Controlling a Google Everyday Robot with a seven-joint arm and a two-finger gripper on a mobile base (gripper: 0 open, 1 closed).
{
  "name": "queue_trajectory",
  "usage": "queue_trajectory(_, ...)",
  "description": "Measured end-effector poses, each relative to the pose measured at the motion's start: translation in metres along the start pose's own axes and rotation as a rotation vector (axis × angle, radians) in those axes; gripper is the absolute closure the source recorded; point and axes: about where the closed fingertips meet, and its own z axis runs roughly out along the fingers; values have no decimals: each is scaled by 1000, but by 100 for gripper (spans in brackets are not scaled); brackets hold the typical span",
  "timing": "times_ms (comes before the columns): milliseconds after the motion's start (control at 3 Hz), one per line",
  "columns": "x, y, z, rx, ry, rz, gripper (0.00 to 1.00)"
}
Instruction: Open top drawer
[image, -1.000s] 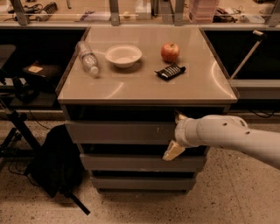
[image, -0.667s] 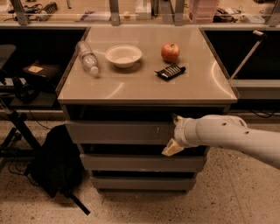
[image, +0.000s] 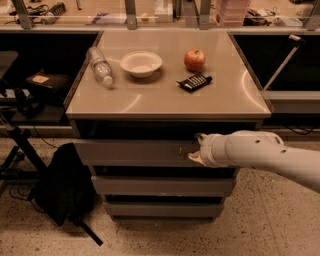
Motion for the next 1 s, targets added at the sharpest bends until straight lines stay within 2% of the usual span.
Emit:
queue_trajectory(333,-3,-3,-5,0,0,0,88)
queue_trajectory(667,-6,-6,-9,0,0,0,100)
queue_trajectory(1000,-10,-16,-33,89,35,-56,100)
